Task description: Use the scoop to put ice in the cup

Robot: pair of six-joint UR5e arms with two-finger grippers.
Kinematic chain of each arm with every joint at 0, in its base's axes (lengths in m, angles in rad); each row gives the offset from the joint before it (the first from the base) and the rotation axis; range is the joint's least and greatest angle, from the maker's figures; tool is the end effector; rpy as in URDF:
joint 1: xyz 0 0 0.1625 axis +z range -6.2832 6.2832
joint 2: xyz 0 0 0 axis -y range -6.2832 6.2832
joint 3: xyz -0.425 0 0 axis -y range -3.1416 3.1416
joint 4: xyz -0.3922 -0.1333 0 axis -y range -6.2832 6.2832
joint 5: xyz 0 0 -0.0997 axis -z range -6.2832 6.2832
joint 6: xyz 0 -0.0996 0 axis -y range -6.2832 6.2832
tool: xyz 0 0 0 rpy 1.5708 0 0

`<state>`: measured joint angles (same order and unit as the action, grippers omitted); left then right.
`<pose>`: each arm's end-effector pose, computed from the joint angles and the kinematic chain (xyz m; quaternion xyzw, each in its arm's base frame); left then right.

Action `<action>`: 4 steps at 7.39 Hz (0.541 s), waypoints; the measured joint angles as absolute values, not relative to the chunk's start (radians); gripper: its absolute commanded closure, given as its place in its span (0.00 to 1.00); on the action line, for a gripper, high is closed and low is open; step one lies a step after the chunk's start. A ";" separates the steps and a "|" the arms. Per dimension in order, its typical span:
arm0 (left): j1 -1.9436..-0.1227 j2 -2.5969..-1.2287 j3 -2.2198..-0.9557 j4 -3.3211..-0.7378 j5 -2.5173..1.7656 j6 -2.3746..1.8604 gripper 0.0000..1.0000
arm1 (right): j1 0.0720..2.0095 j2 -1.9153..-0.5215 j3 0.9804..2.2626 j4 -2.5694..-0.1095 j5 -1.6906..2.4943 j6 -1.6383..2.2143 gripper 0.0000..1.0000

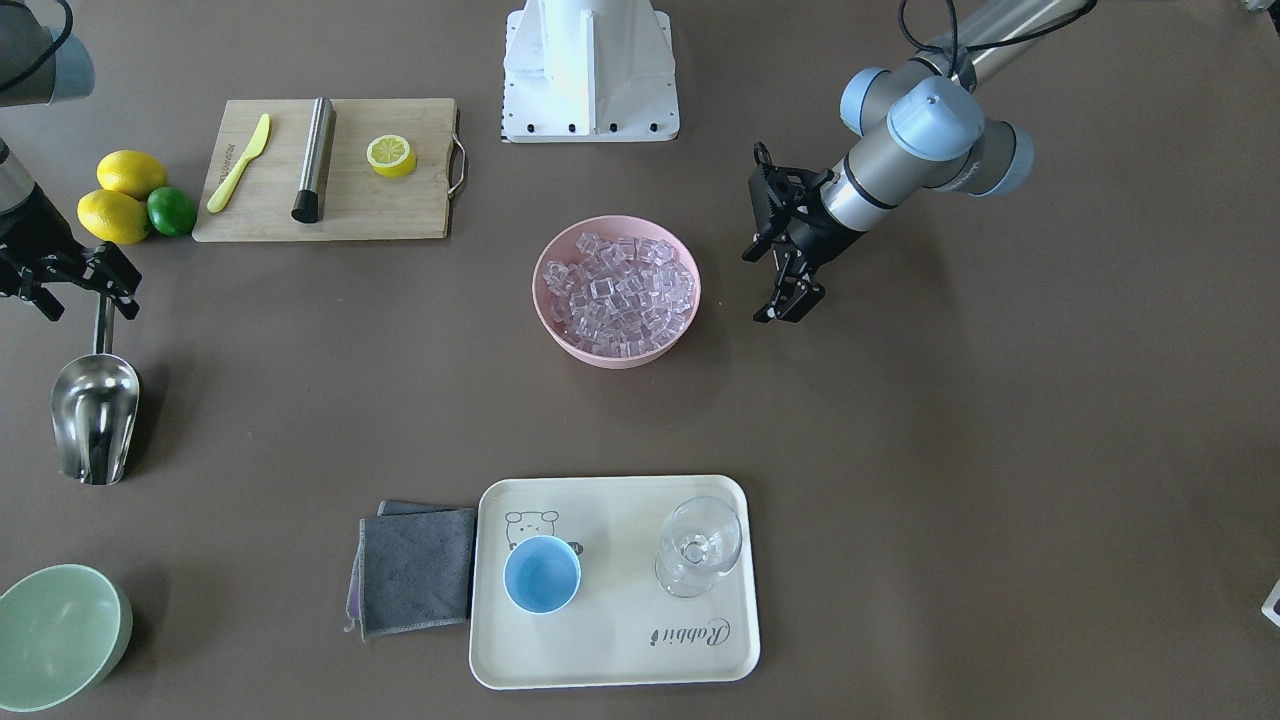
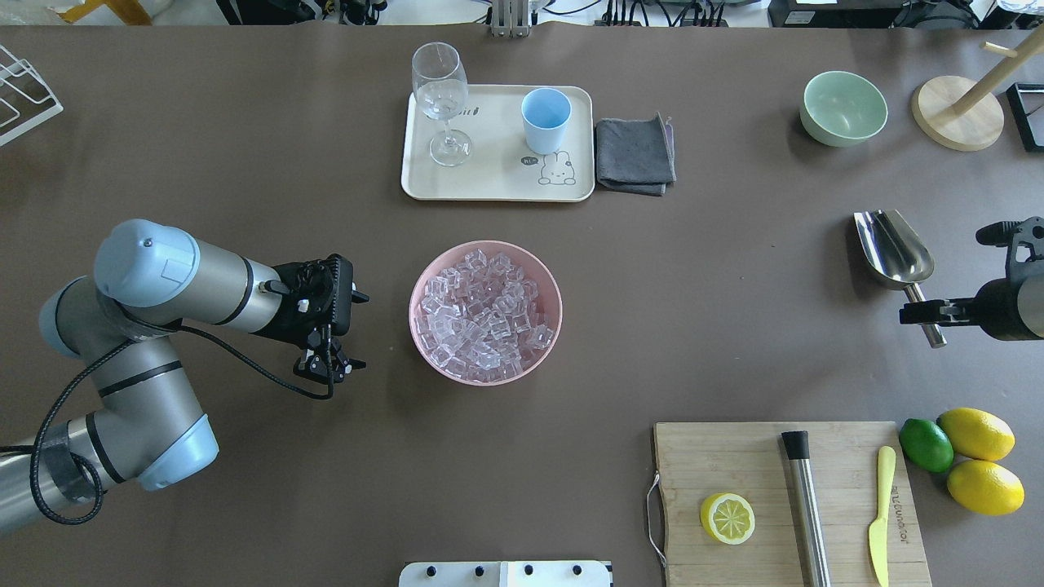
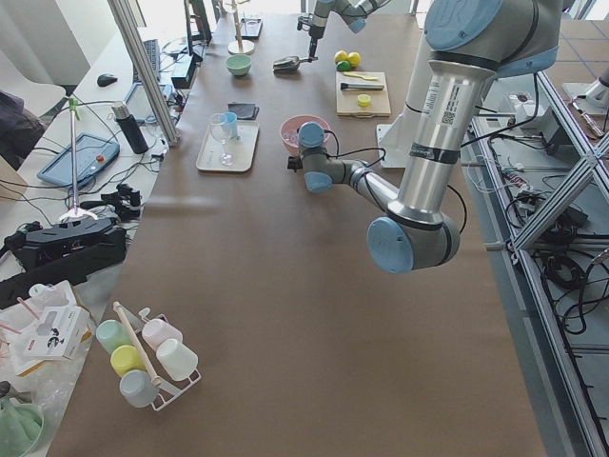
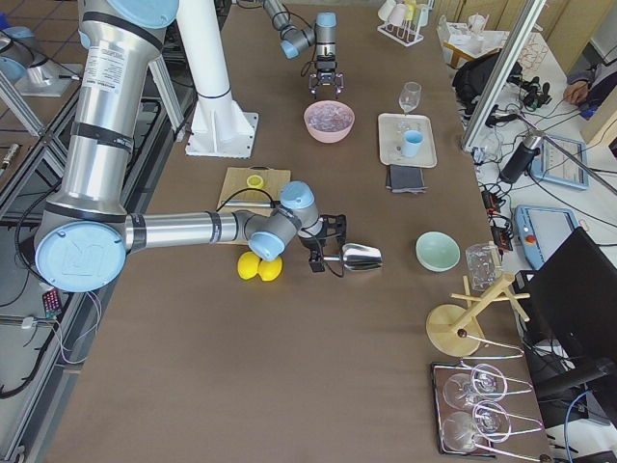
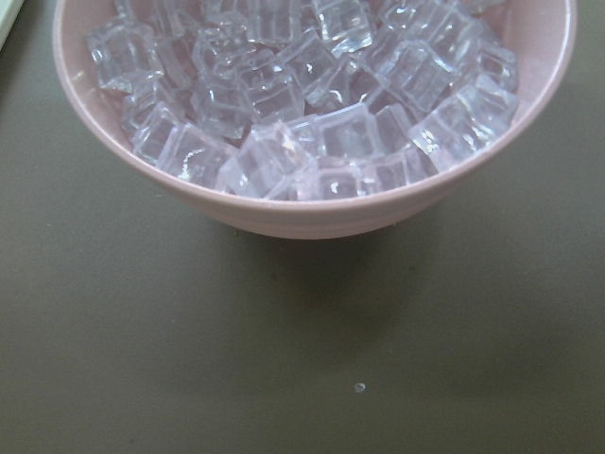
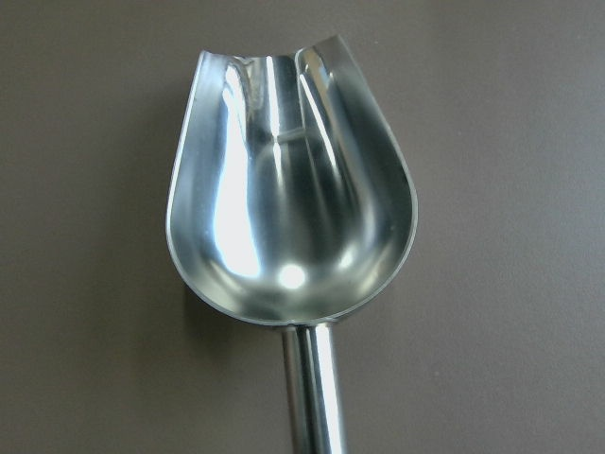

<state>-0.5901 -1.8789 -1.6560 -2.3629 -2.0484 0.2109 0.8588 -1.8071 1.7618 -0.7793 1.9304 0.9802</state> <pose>0.4586 -0.4125 0.3580 0.4294 0.3856 0.5616 0.5929 -0.2058 -0.3888 0.5942 0.1131 -0.3789 0.0579 0.9167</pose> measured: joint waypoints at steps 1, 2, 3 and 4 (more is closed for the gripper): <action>-0.583 -1.887 -1.650 -2.363 -2.045 0.210 0.01 | 0.857 -1.809 1.740 -0.738 1.932 0.996 0.59; -0.581 -1.896 -1.639 -2.364 -2.044 0.210 0.01 | 0.855 -1.811 1.730 -0.721 1.936 1.003 0.71; -0.580 -1.909 -1.630 -2.363 -2.042 0.210 0.01 | 0.854 -1.811 1.728 -0.717 1.938 1.005 0.71; -0.578 -1.935 -1.607 -2.362 -2.039 0.209 0.01 | 0.852 -1.812 1.727 -0.716 1.938 1.006 0.71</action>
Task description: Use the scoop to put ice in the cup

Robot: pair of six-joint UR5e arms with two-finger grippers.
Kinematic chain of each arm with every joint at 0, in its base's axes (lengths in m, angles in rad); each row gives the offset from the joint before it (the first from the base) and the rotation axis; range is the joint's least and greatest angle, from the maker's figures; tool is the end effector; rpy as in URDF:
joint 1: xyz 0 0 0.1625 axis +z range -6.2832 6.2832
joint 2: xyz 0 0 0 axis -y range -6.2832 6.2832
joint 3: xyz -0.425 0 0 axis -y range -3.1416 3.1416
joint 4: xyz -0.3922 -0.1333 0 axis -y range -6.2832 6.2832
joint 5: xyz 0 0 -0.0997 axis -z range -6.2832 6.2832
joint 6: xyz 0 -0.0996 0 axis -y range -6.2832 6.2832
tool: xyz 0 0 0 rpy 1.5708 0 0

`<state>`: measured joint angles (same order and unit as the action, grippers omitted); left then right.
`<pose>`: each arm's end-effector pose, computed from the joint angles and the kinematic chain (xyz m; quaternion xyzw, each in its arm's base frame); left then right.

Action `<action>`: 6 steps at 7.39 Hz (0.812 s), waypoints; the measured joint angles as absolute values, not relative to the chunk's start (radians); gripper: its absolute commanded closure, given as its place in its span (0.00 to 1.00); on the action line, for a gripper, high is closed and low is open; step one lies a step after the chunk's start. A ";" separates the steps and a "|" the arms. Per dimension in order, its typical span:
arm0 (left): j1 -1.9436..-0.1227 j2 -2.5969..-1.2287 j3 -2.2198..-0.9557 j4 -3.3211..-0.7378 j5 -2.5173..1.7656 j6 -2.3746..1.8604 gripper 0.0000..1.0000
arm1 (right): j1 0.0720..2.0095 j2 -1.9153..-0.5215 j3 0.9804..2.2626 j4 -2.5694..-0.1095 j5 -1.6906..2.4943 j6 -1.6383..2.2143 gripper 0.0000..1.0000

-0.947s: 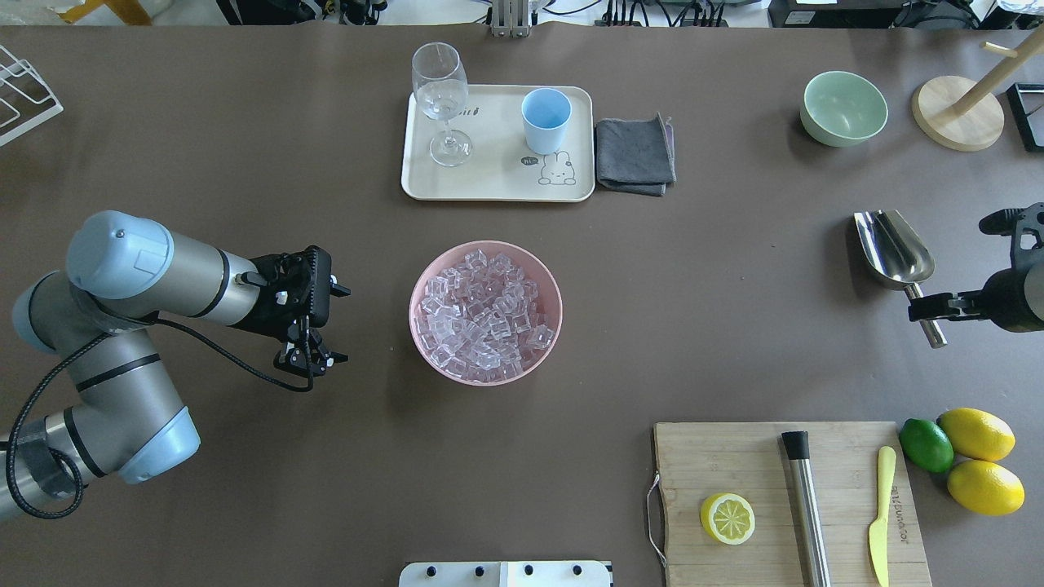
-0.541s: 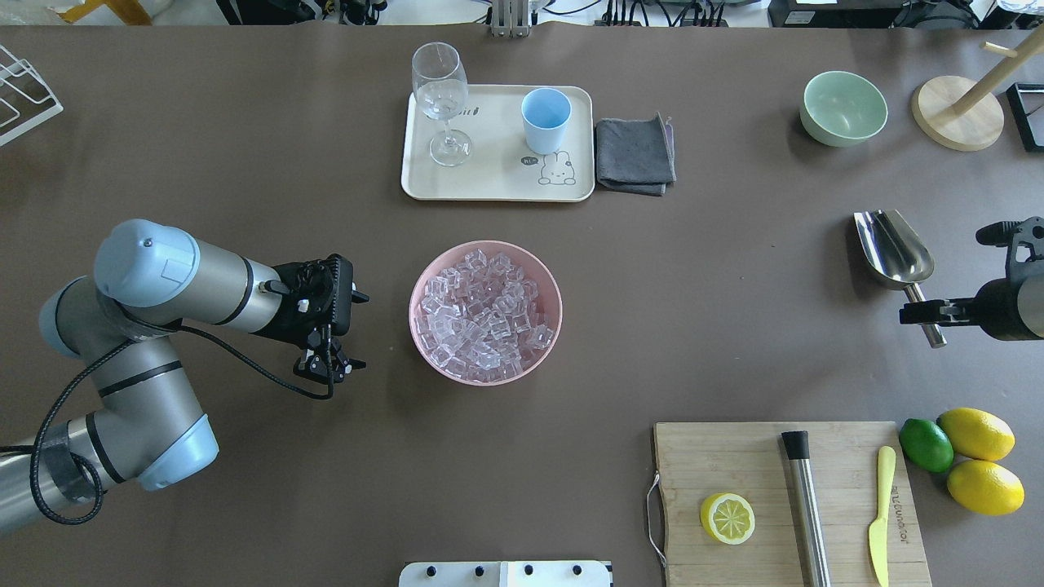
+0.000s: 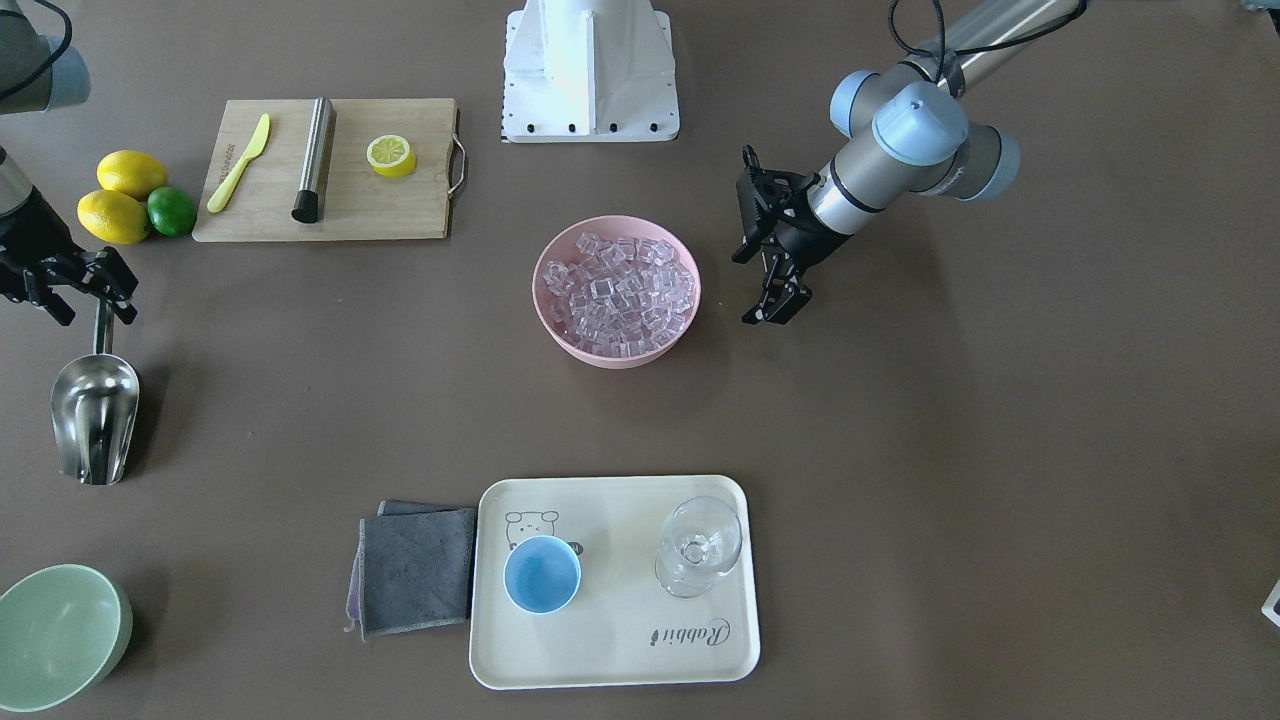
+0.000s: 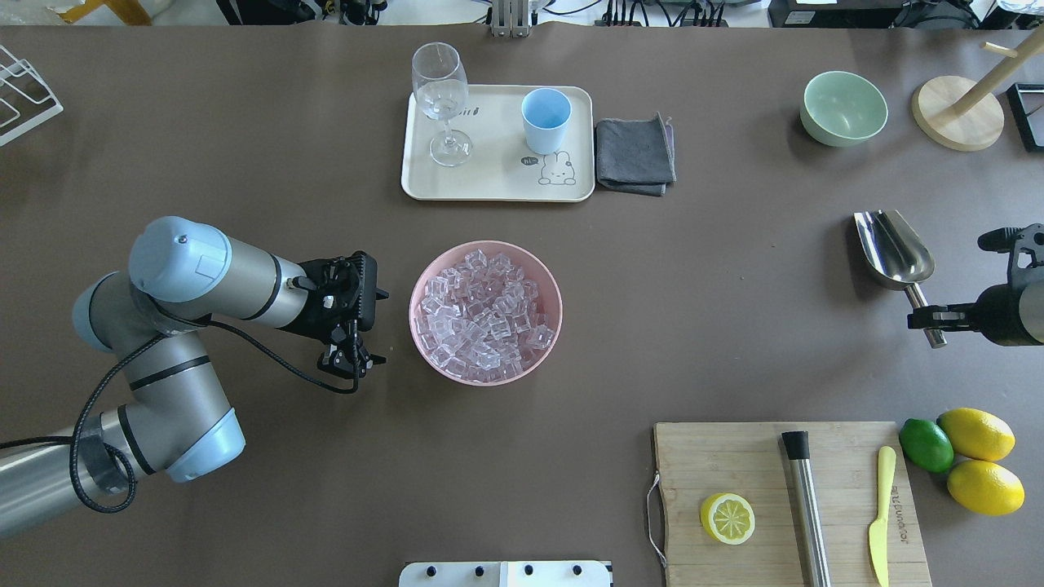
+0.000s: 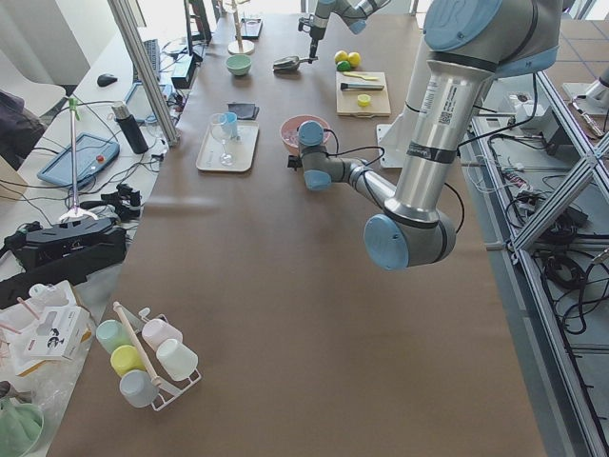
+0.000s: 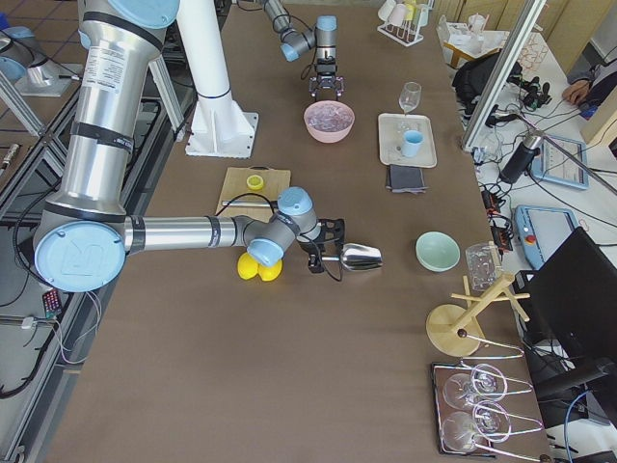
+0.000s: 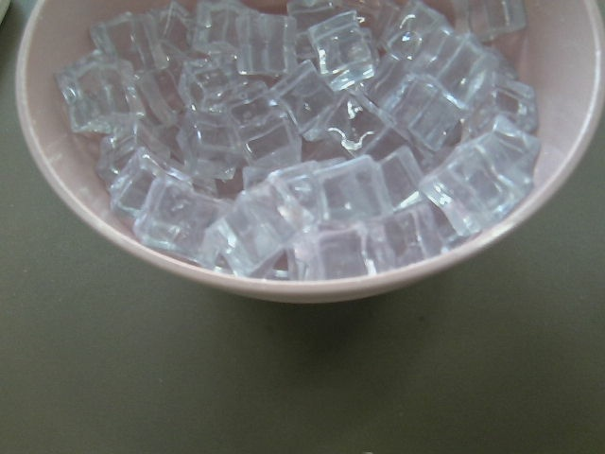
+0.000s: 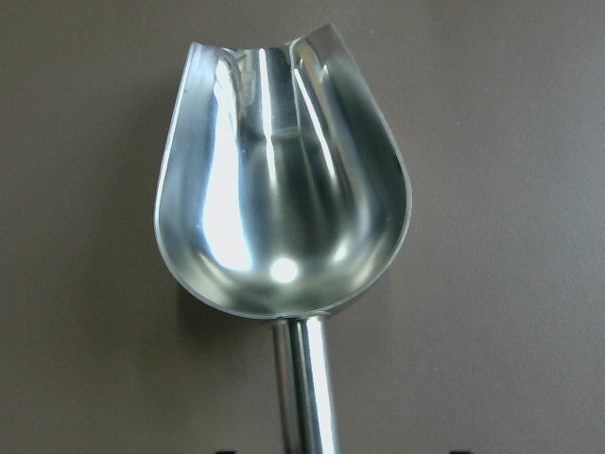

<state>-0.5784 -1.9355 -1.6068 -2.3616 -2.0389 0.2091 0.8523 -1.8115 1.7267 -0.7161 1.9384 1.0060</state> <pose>0.4811 -0.4196 0.3469 0.4312 0.3858 0.5625 0.5906 -0.2069 -0.3847 0.6058 0.1116 -0.3906 0.0626 0.9116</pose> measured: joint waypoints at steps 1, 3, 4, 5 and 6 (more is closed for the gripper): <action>-0.578 -1.960 -1.578 -2.361 -2.033 0.207 0.01 | 0.848 -1.812 1.725 -0.716 1.938 1.007 0.71; -0.578 -1.990 -1.549 -2.360 -2.016 0.208 0.01 | 0.839 -1.810 1.724 -0.718 1.935 1.008 1.00; -0.579 -1.994 -1.542 -2.359 -2.010 0.208 0.01 | 0.836 -1.809 1.724 -0.718 1.933 1.007 1.00; -0.579 -2.004 -1.533 -2.358 -2.001 0.206 0.01 | 0.835 -1.810 1.727 -0.718 1.932 1.004 1.00; -0.579 -2.021 -1.518 -2.357 -1.995 0.203 0.01 | 0.835 -1.818 1.745 -0.724 1.936 0.997 1.00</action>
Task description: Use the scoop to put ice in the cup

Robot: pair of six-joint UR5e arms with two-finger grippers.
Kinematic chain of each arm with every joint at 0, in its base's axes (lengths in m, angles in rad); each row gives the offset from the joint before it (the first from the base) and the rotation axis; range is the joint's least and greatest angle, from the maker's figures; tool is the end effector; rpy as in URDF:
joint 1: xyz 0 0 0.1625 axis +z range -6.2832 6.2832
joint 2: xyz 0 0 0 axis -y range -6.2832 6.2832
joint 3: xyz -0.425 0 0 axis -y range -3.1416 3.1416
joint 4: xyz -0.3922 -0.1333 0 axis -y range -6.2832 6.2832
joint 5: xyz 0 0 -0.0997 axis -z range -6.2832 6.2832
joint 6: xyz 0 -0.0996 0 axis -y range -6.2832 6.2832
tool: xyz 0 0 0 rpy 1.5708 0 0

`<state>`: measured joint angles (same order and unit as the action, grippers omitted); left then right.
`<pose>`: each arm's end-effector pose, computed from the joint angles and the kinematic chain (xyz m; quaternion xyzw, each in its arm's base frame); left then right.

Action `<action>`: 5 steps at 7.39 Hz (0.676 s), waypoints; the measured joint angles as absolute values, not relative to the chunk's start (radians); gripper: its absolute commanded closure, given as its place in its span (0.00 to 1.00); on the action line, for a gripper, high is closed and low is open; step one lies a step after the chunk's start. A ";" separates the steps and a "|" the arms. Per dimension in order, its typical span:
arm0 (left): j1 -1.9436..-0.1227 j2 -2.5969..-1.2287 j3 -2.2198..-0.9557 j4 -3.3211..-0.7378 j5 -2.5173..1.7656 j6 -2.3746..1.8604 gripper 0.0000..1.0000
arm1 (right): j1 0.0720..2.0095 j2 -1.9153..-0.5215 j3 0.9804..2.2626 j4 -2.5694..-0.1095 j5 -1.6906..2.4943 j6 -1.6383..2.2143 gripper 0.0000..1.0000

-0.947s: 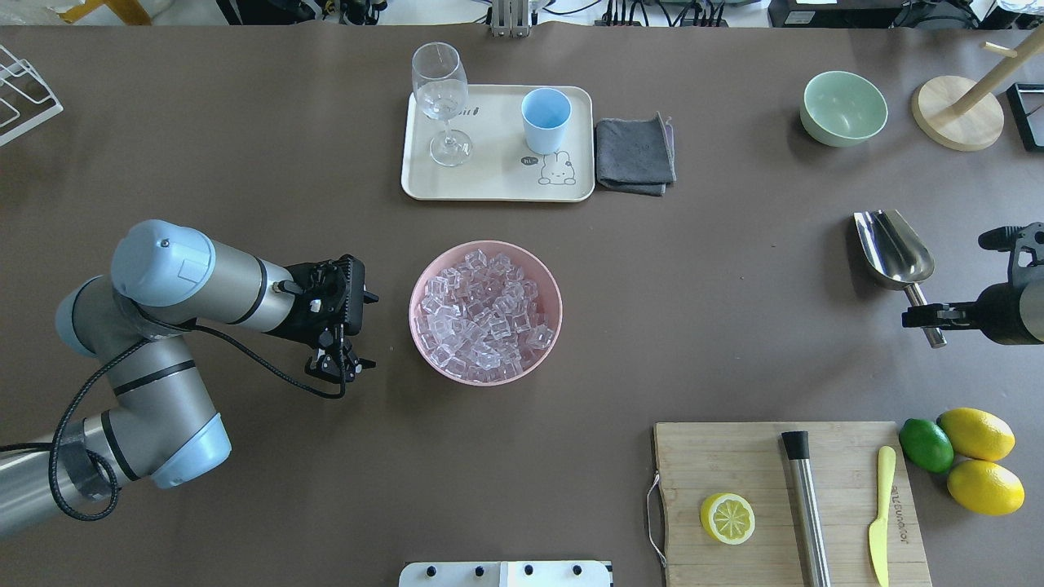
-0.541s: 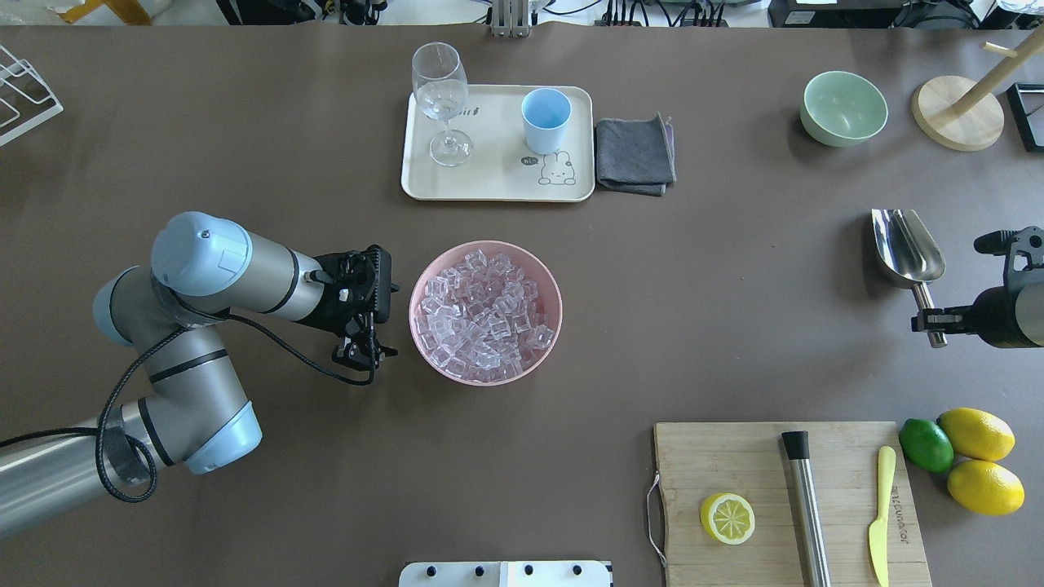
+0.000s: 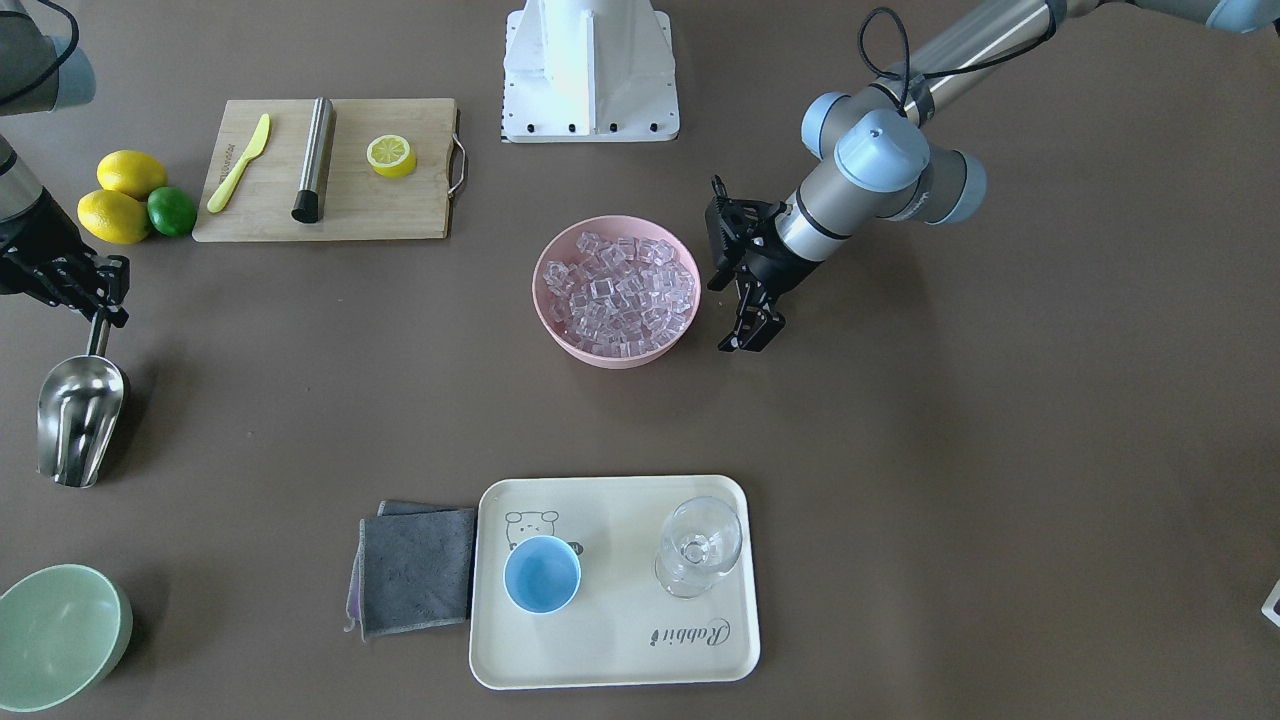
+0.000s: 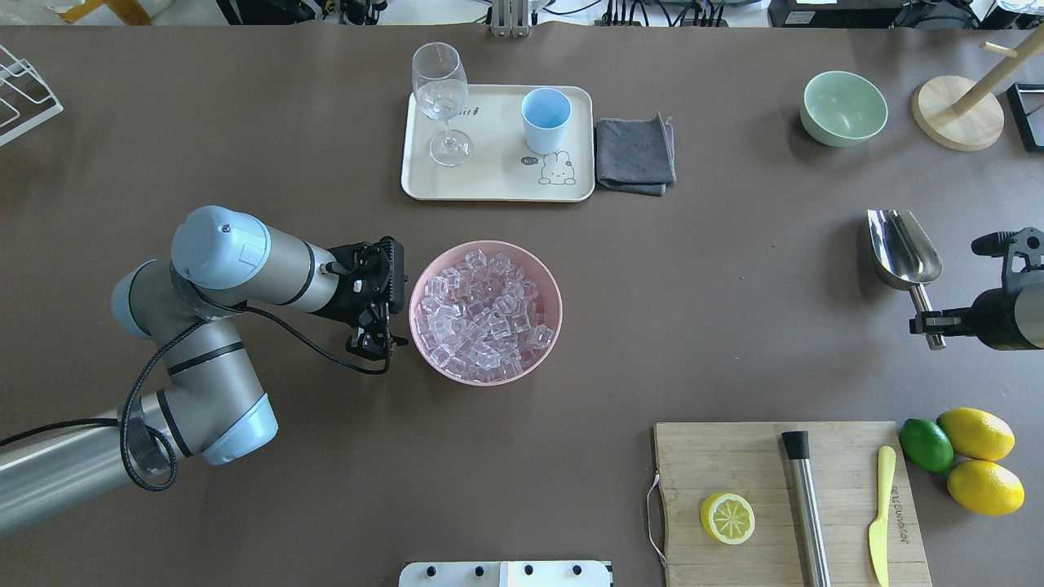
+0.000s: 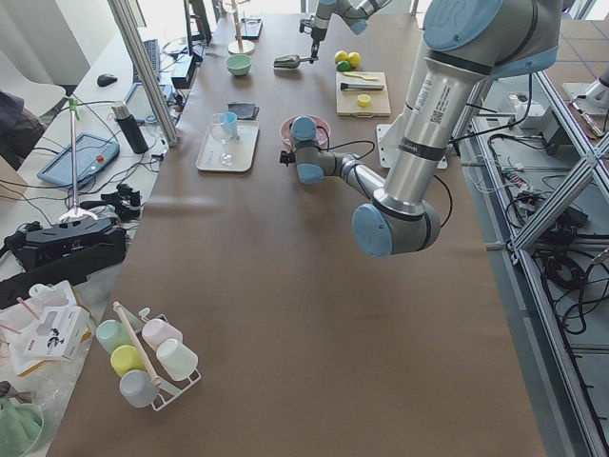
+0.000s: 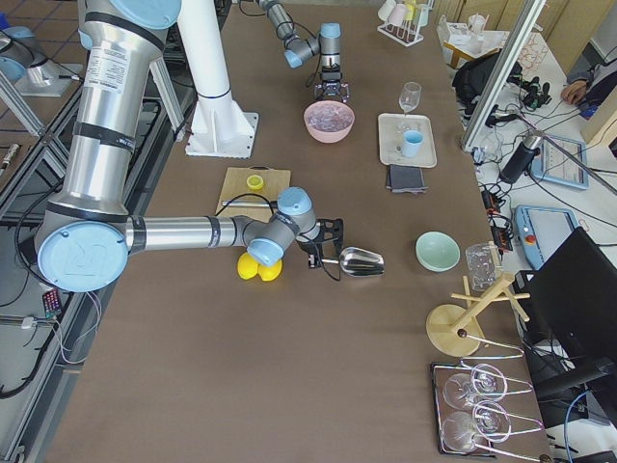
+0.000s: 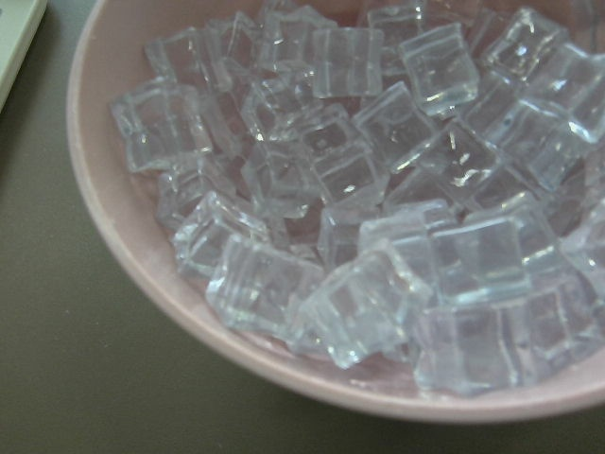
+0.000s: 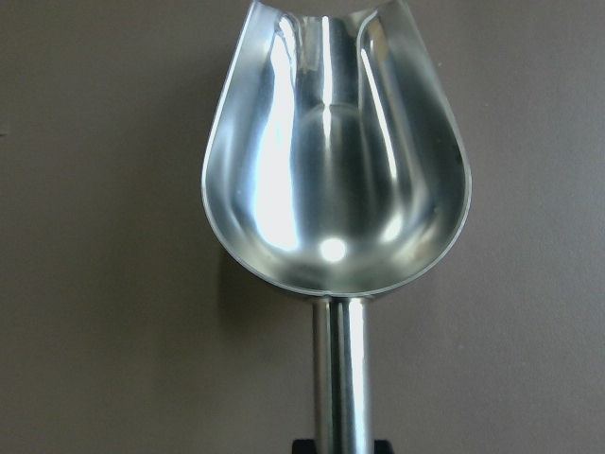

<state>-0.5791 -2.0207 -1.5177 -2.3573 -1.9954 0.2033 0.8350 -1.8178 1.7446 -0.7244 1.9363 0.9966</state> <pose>0.5088 -0.4429 0.3356 0.4362 0.3709 0.5536 0.6047 -0.2119 -0.3796 0.6002 0.1119 -0.3915 0.0505 0.9120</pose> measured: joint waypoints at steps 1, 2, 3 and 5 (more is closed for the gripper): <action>-0.579 -2.036 -1.504 -2.357 -1.993 0.195 0.01 | 0.836 -1.829 1.791 -0.763 1.953 0.970 1.00; -0.578 -2.046 -1.497 -2.355 -1.992 0.190 0.01 | 0.840 -1.841 1.859 -0.841 1.977 0.914 1.00; -0.577 -2.053 -1.494 -2.348 -1.991 0.187 0.01 | 0.849 -1.847 1.929 -0.932 1.993 0.821 1.00; -0.577 -2.061 -1.493 -2.337 -1.991 0.185 0.01 | 0.885 -1.849 2.065 -1.108 2.029 0.650 1.00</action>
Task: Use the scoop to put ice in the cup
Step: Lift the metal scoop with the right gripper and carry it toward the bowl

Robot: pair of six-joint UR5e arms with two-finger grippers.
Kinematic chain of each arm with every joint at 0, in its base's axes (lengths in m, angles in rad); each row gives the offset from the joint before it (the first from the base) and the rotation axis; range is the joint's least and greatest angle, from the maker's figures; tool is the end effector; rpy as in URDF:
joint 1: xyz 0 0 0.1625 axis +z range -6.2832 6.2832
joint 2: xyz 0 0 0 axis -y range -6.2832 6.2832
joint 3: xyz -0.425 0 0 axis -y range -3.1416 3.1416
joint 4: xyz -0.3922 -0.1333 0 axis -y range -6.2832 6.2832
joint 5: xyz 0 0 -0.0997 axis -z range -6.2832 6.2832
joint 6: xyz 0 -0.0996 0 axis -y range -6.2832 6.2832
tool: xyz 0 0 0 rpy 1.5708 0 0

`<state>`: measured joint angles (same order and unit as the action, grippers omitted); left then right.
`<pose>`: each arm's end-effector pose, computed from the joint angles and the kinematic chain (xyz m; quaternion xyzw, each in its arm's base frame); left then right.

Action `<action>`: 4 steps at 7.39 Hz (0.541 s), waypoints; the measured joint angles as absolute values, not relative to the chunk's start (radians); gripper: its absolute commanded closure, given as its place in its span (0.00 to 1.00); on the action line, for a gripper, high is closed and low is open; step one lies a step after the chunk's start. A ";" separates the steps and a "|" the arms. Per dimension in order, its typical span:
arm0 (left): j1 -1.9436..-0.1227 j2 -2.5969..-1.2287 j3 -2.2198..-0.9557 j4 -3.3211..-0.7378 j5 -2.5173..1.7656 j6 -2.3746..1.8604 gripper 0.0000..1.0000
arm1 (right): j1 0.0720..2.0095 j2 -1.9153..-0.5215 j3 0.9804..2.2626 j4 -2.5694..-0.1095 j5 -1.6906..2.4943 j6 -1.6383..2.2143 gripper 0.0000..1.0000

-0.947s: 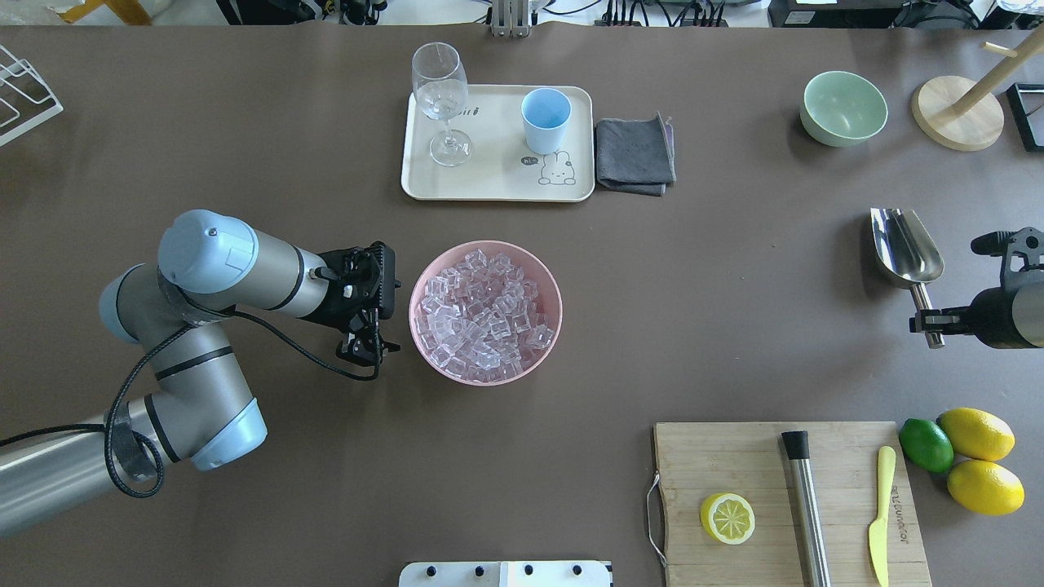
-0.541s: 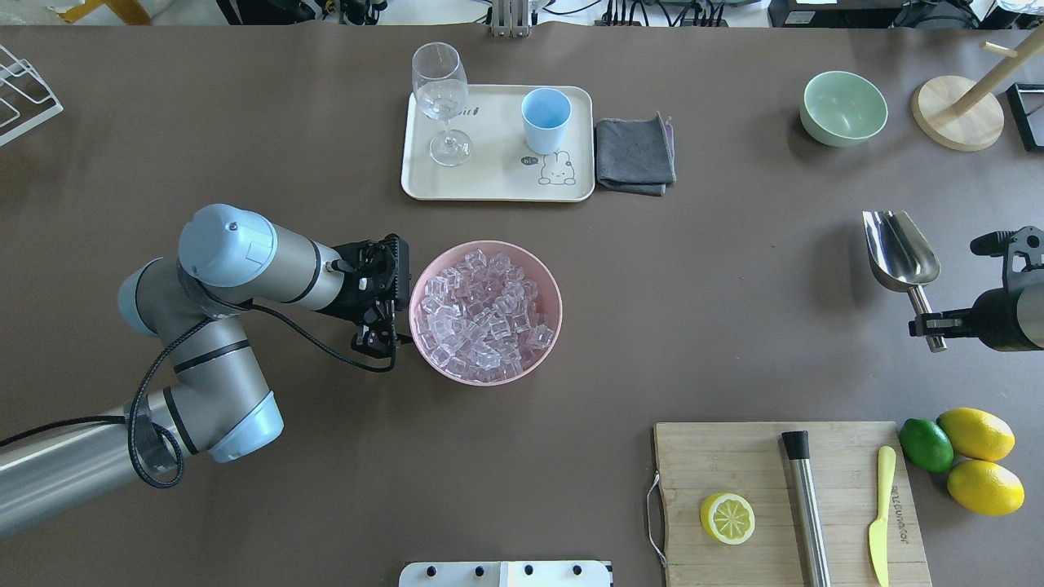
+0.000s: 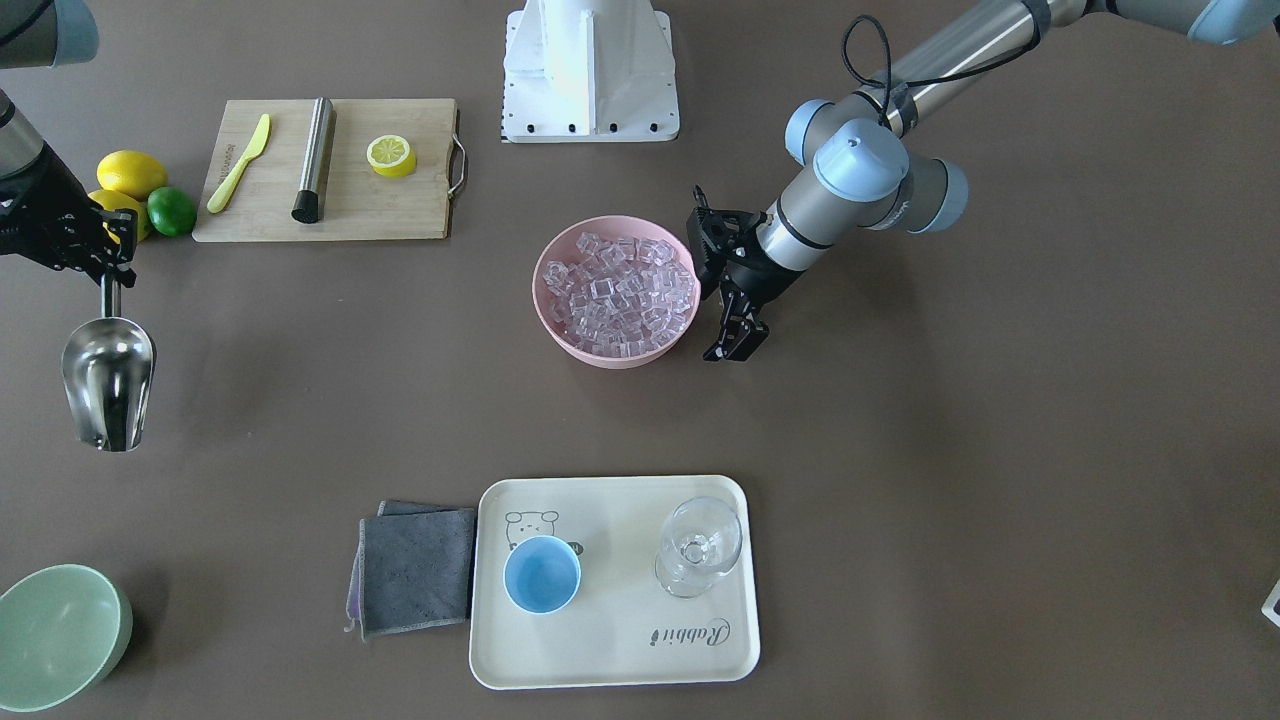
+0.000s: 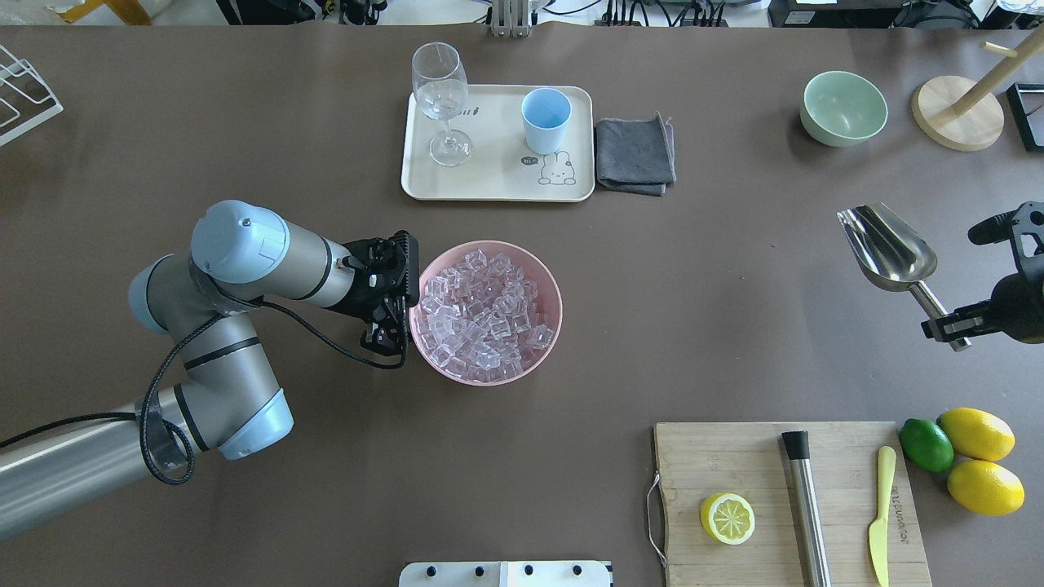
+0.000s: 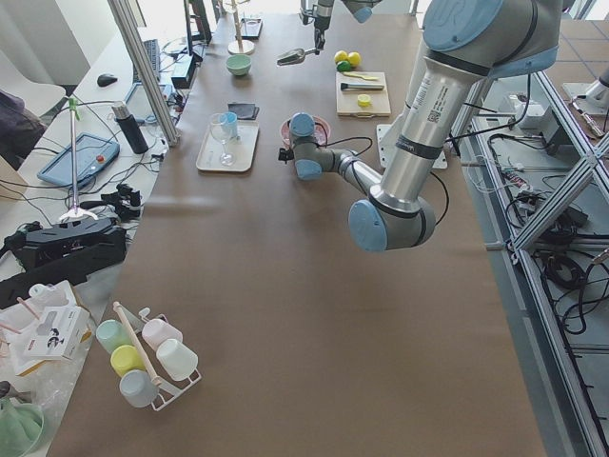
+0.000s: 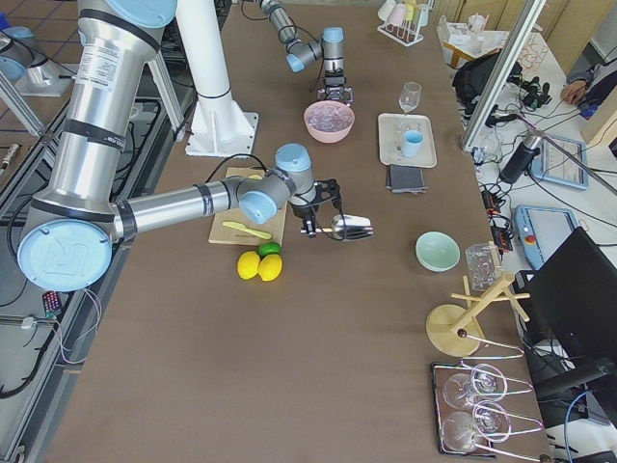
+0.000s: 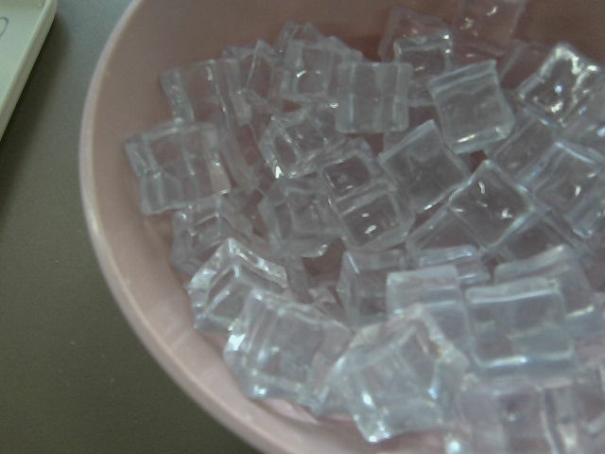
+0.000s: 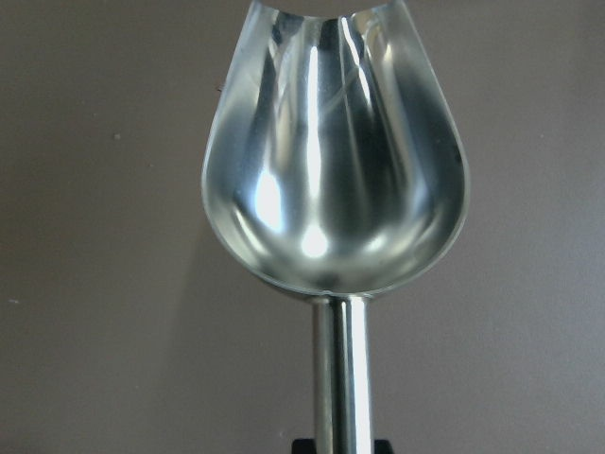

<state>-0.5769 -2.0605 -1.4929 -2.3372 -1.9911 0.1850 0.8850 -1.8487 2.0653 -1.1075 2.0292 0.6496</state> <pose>0.5206 -0.4494 0.3232 0.4313 0.3733 0.5484 0.6115 -0.1843 -0.3662 0.4937 0.1224 -0.3693 -0.0924 0.9166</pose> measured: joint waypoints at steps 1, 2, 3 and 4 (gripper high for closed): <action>-0.577 -2.062 -1.493 -2.336 -1.991 0.184 0.01 | 0.907 -1.840 2.102 -1.167 2.040 0.559 1.00; -0.577 -2.062 -1.493 -2.335 -1.991 0.184 0.01 | 0.931 -1.827 2.123 -1.208 2.058 0.460 1.00; -0.577 -2.062 -1.493 -2.335 -1.992 0.185 0.01 | 0.960 -1.810 2.133 -1.242 2.082 0.350 1.00; -0.577 -2.062 -1.494 -2.335 -1.992 0.185 0.01 | 0.986 -1.791 2.142 -1.275 2.094 0.214 1.00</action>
